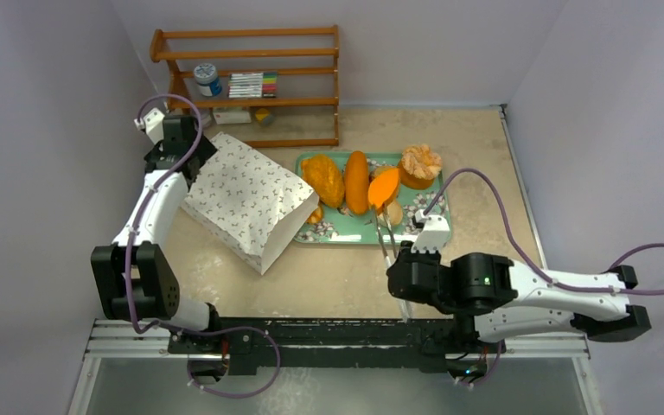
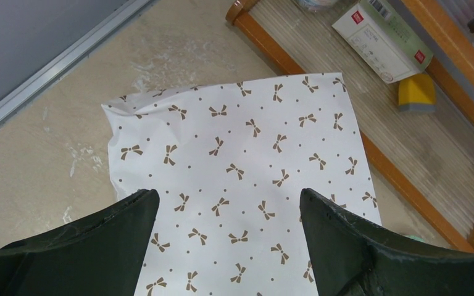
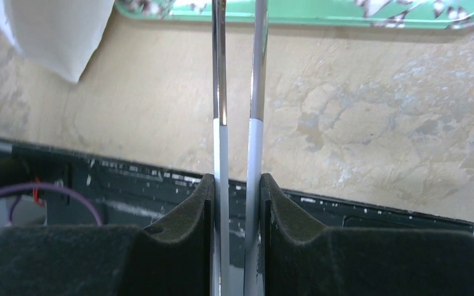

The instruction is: Take the fake bread out of the paper bag

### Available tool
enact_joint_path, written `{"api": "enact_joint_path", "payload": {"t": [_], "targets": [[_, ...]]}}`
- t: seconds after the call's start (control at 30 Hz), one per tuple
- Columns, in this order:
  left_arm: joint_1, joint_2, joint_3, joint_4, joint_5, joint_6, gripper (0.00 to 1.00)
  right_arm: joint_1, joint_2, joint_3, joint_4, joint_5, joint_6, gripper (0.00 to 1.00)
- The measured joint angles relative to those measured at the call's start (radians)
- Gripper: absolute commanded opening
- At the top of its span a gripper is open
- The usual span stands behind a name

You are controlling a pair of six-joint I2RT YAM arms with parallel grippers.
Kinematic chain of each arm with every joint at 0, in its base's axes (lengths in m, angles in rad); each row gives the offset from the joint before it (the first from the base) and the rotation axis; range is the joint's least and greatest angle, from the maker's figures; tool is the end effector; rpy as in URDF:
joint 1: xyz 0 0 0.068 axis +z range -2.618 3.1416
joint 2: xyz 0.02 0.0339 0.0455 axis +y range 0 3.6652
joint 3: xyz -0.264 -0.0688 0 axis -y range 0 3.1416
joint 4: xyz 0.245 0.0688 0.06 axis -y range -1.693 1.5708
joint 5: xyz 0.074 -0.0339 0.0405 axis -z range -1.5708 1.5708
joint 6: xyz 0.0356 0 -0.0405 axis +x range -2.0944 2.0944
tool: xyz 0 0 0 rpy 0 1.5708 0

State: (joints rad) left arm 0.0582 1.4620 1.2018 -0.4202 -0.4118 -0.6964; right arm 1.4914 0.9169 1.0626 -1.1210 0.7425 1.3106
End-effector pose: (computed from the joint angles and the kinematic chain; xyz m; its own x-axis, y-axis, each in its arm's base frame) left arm 0.3250 0.0332 0.3038 -0.2484 -0.6033 -0.7578 -0.6820 0.6645 -0.3054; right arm 0.0358 0.1469 0.3350 -0.6976 0.2095 -0.6852 -0.1178 0.9098 0.3980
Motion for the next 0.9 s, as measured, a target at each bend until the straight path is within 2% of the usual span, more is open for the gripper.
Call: {"api": "enact_joint_path", "payload": {"t": [0.1,0.3,0.43,0.57,0.7,0.9], "targets": [[-0.011,-0.003,-0.023,0.007,0.004,0.000,0.85,-0.087,0.027,0.000,0.039,0.002,-0.046,0.03],[-0.040,-0.003,-0.031,0.010,0.007,0.000,0.85,-0.329,0.146,0.028,0.274,-0.014,-0.309,0.03],[-0.042,-0.003,-0.031,0.012,0.007,0.000,0.85,-0.486,0.224,0.032,0.468,-0.109,-0.488,0.03],[-0.042,-0.006,-0.031,0.012,0.007,0.001,0.85,-0.630,0.246,0.011,0.589,-0.196,-0.600,0.03],[-0.042,-0.016,-0.031,0.013,0.008,0.003,0.85,-0.686,0.247,-0.027,0.648,-0.250,-0.646,0.03],[-0.042,-0.023,-0.031,0.016,0.012,0.008,0.85,-0.696,0.253,-0.080,0.675,-0.327,-0.655,0.06]]}}
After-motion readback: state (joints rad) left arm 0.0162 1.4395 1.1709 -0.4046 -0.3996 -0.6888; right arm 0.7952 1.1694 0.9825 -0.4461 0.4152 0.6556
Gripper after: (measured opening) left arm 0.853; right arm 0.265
